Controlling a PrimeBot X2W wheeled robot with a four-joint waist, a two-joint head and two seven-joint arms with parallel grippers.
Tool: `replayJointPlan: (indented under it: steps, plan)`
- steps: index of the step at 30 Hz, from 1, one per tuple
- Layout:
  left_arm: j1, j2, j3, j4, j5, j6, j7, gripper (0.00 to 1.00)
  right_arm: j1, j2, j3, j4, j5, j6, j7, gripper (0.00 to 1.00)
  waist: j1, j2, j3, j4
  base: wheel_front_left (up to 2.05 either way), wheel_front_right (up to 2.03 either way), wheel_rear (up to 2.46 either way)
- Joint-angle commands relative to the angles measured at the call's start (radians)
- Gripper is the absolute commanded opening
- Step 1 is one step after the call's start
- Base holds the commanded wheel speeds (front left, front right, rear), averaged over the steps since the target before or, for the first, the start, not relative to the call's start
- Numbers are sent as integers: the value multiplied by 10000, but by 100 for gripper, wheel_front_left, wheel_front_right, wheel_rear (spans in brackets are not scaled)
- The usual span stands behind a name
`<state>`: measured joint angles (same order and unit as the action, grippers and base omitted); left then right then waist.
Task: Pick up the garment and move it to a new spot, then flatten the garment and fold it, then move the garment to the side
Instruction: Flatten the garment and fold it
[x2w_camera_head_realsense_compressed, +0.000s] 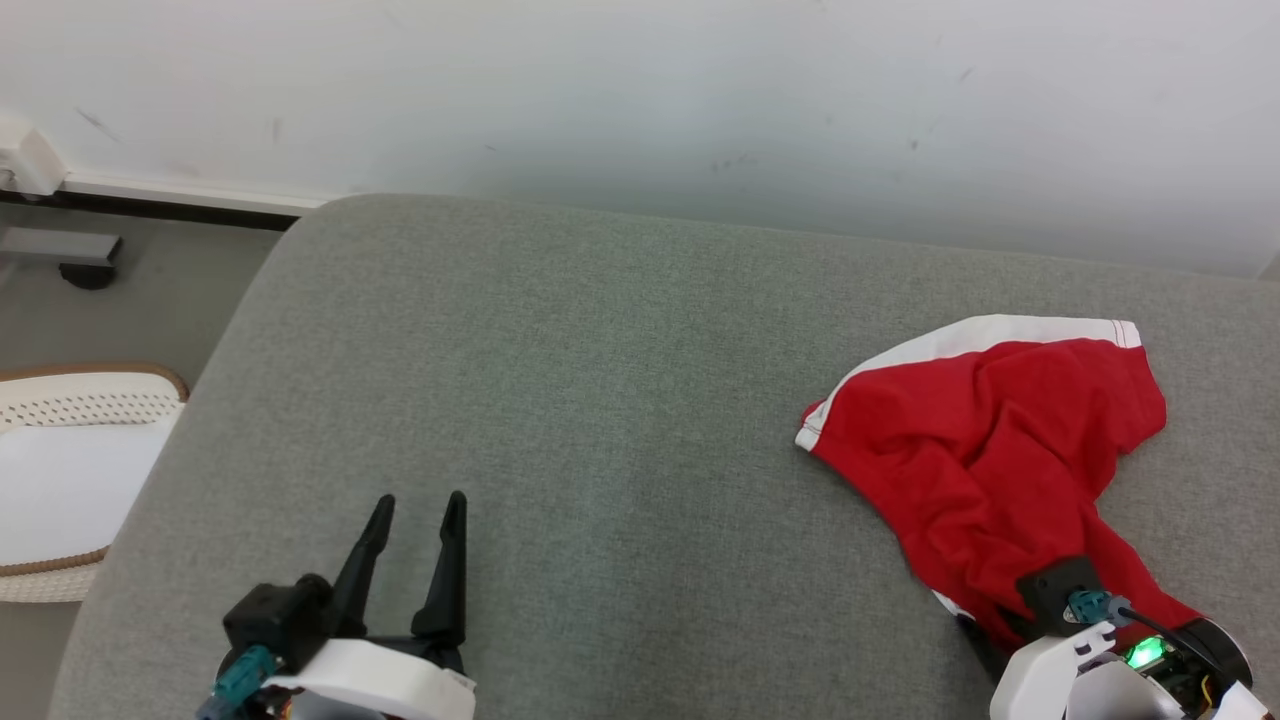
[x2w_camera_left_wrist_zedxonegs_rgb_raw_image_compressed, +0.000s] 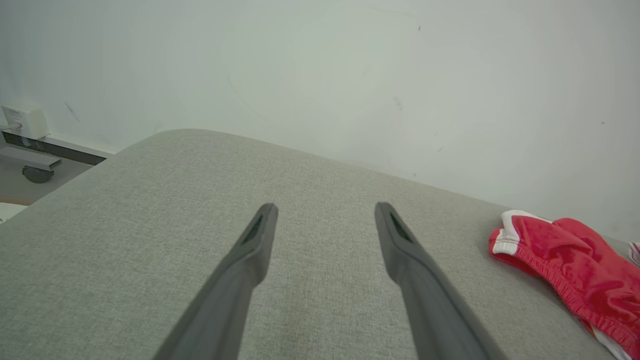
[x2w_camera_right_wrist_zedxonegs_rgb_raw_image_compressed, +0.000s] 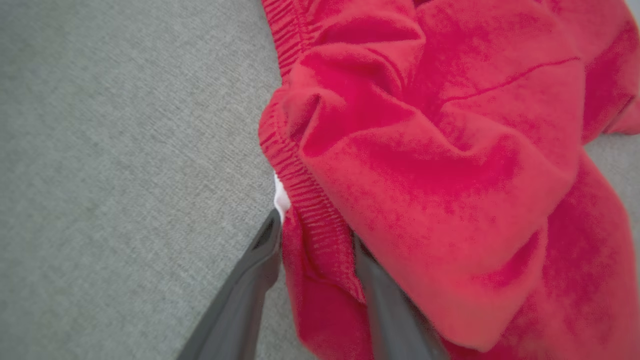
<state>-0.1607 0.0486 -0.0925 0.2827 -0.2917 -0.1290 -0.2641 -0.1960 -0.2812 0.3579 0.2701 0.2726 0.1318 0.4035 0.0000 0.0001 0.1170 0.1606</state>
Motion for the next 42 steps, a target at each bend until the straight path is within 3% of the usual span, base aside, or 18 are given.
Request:
replayJointPlan:
  steps: [1, 2, 6, 11, 19, 24, 32, 34, 36, 42]
  plan:
    - [-95, 42, 71, 20, -34, -19, 4, 100, -22, 88, -61, 192, -63, -26, -164, 5, 0, -1, -14, 3, 0, 0, 0]
    - [-84, 42, 90, 24, -3, -19, 4, 100, -43, 121, -94, 199, -57, -26, -269, 0, 0, -1, -27, -2, 0, 0, 0]
    - [1, 40, 131, 34, 78, -20, 4, 100, -41, 231, -190, 110, 160, -26, -488, 0, 0, -1, -102, -33, 0, 0, 0]
    - [80, 42, 114, 62, 128, -21, 4, 100, 99, 636, -379, -812, 1731, -26, -679, 0, 0, -1, -235, -141, 0, 0, 0]
    - [18, 42, 6, 92, 91, -3, 4, 100, -149, 540, -318, -1400, 2802, -24, -761, 0, 0, -1, -287, -24, 0, 0, 0]
    - [-23, 42, -68, 86, -51, -4, 4, 100, -631, 839, 231, -1160, 3181, -24, -856, 0, 0, -1, -164, 187, 0, 0, 0]
    - [-230, 42, -325, 156, -315, 37, 4, 100, -1869, 1456, 2117, 315, 3982, -24, -1066, 0, 0, -1, 70, 679, 0, 0, 0]
    - [-260, 42, -366, 186, -339, 25, 4, 100, -2074, 1575, 2491, 772, 4271, -24, -1199, 42, 0, -1, 75, 752, 0, 0, 0]
    - [-270, 40, -399, 203, -356, 53, 4, 100, -2263, 1601, 2792, 1212, 4460, -24, -1374, 100, 0, -1, 44, 779, 0, 0, 0]
    - [-63, 42, -352, 230, -269, 131, 4, 100, -2498, 1414, 3299, 1487, 5306, -24, -2172, 100, 0, -1, -249, 491, 0, 0, 0]
